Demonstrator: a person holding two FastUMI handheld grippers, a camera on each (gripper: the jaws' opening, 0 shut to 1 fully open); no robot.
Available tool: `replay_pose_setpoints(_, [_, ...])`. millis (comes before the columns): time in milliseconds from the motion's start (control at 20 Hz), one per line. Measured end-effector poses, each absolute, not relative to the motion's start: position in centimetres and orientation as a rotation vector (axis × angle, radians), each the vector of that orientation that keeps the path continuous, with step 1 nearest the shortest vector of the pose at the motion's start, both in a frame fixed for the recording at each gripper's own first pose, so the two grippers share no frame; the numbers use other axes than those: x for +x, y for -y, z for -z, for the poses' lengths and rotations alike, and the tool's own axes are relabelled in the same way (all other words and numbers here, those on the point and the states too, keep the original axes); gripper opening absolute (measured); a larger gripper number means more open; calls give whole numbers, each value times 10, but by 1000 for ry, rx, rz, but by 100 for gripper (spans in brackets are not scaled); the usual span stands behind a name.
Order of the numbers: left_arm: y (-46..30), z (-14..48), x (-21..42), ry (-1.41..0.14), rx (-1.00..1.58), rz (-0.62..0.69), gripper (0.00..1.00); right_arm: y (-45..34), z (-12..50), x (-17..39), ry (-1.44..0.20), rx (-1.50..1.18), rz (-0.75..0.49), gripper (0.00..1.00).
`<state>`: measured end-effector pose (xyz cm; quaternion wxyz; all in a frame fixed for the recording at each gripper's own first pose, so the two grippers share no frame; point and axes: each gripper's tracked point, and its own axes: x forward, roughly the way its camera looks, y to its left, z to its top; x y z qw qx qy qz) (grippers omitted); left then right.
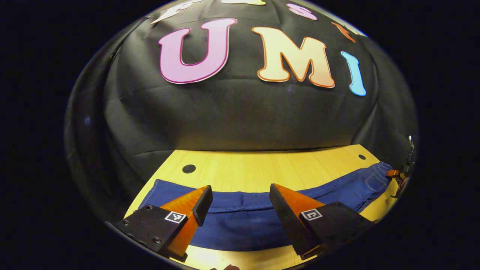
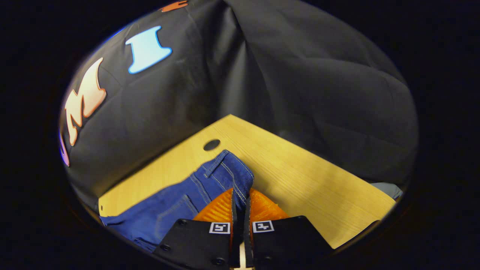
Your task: Grasp the waist and the cuffs of the jeans and fold them to make the two legs overlap; first hold the waist and fold one-third of the jeans toward the cuffs, then hold the cuffs and fold the remaining one-third in the same direction to finish folding.
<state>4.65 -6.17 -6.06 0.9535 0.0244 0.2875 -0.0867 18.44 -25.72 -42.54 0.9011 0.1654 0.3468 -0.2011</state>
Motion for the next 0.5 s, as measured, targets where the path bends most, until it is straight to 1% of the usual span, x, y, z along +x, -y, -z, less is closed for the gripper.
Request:
replay_pose_setpoints(50, [53, 58, 48, -578, 39, 168, 95, 248, 412, 190, -686, 342, 393, 7])
replay_pose_setpoints(100, [44, 57, 48, -574, 32, 159, 100, 239, 398, 195, -656, 339, 375, 7])
replay_pose_setpoints(150, [35, 56, 48, -572, 24, 159, 95, 229, 387, 200, -633, 341, 356, 7])
replay_pose_setpoints(300, [9, 54, 46, -575, 25, 171, 95, 197, 357, 205, -562, 347, 305, 7])
replay_pose_setpoints(450, [-21, 44, 45, -562, 44, 179, 95, 134, 323, 203, -518, 329, 212, 7])
replay_pose_setpoints(500, [-32, 43, 44, -561, 57, 181, 95, 107, 313, 205, -505, 330, 178, 4])
